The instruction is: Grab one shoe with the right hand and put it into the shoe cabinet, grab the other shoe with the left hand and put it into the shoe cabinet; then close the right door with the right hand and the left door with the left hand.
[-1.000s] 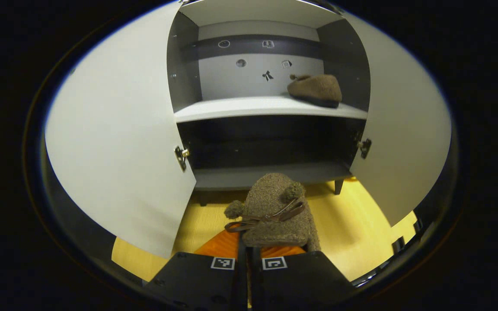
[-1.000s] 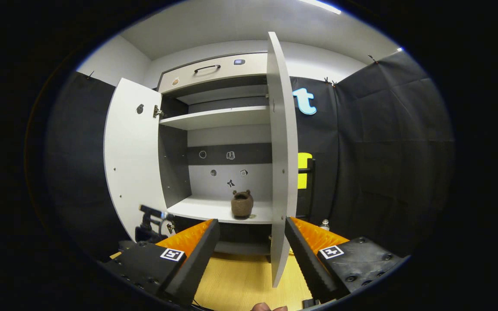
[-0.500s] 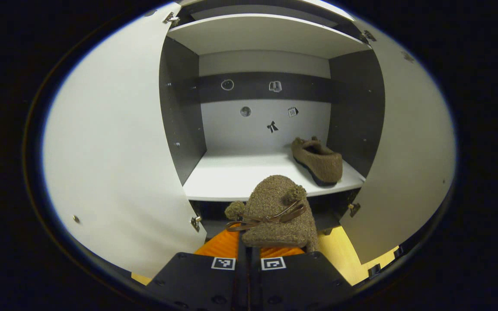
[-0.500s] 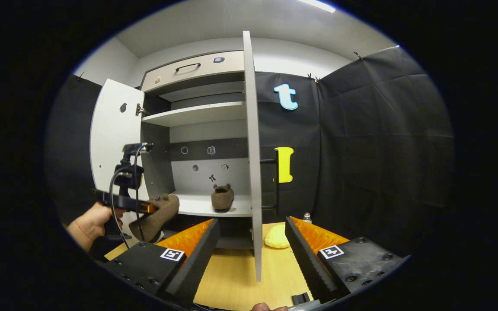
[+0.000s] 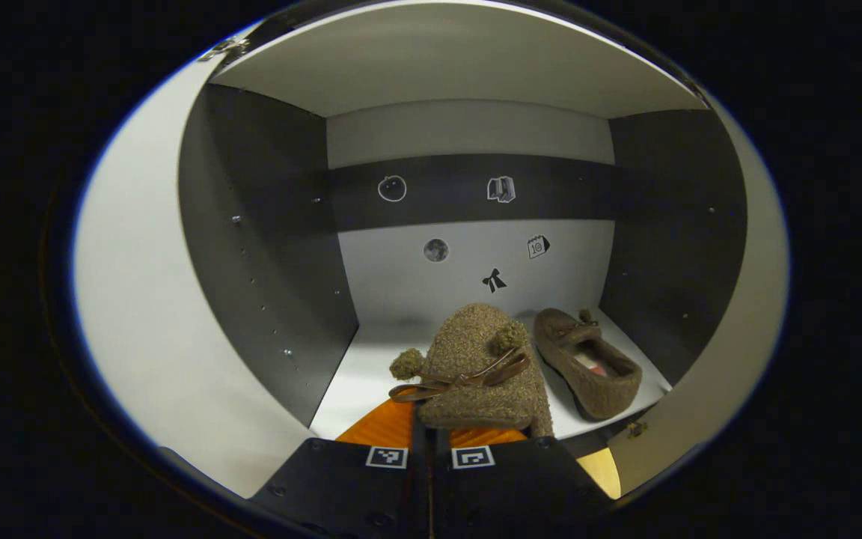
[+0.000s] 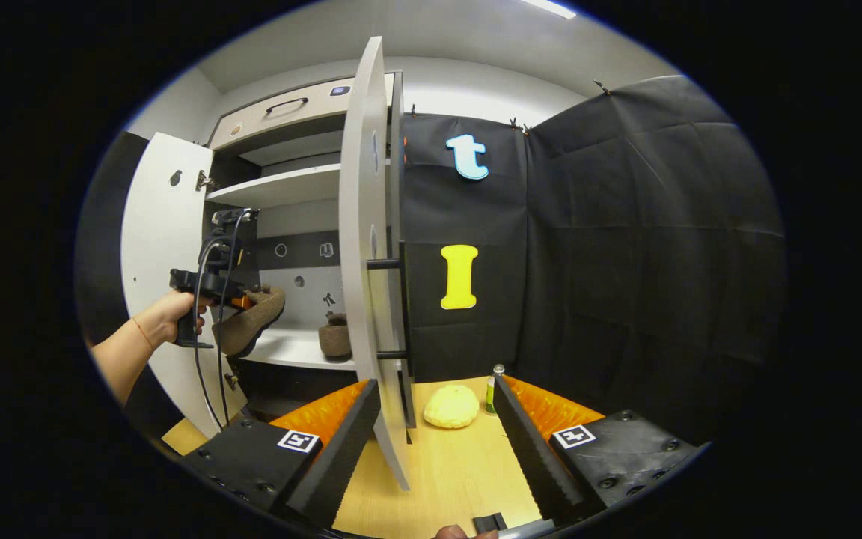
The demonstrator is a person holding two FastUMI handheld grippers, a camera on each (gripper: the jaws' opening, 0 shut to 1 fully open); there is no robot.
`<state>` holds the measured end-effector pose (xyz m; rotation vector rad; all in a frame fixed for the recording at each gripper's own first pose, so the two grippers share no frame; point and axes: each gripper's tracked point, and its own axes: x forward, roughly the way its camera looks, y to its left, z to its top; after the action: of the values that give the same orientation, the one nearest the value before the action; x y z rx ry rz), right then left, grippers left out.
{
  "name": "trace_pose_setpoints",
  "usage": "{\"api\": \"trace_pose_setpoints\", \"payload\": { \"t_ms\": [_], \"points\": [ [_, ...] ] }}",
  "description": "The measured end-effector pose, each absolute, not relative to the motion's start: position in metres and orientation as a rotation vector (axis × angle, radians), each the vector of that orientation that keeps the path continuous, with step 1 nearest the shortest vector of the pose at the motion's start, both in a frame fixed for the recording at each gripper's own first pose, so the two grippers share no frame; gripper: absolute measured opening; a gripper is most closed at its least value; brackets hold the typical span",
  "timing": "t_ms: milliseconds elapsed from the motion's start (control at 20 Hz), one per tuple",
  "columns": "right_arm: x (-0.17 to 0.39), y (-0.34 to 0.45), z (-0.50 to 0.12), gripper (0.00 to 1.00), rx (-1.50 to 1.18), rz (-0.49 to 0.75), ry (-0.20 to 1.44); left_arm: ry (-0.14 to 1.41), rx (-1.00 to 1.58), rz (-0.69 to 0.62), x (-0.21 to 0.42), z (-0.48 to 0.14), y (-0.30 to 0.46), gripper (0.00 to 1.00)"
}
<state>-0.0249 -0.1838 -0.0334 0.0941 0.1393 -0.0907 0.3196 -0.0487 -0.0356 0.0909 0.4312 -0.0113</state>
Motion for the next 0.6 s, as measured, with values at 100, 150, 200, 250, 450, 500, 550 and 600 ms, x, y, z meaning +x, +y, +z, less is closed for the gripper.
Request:
{"api": "trace_pose_setpoints", "payload": {
  "t_ms": [100,150,200,250,450,500,550,600],
  "points": [
    [-0.021,-0.194,-0.037,0.98,0.094,-0.11,0.148,0.457,0.09,-0.009,0.348,-0.047,-0.052,0.07],
    [-0.02,-0.199,-0.039,0.97,0.098,-0.119,0.154,0.473,0.081,-0.007,0.362,-0.055,-0.054,0.07],
    [-0.018,-0.204,-0.039,0.97,0.1,-0.131,0.155,0.486,0.078,-0.005,0.376,-0.062,-0.056,0.07],
    [-0.018,-0.209,-0.04,0.97,0.1,-0.142,0.155,0.493,0.085,-0.001,0.39,-0.071,-0.055,0.07],
    [-0.013,-0.225,-0.039,0.97,0.11,-0.178,0.152,0.55,0.16,0.05,0.426,-0.1,-0.044,0.07],
    [-0.012,-0.228,-0.04,0.93,0.107,-0.186,0.153,0.556,0.164,0.051,0.431,-0.104,-0.044,0.07],
    [-0.01,-0.229,-0.041,0.97,0.105,-0.191,0.156,0.558,0.172,0.054,0.437,-0.109,-0.042,0.07],
    [-0.01,-0.231,-0.042,0.93,0.108,-0.195,0.159,0.57,0.185,0.059,0.44,-0.113,-0.04,0.07]
  ]
}}
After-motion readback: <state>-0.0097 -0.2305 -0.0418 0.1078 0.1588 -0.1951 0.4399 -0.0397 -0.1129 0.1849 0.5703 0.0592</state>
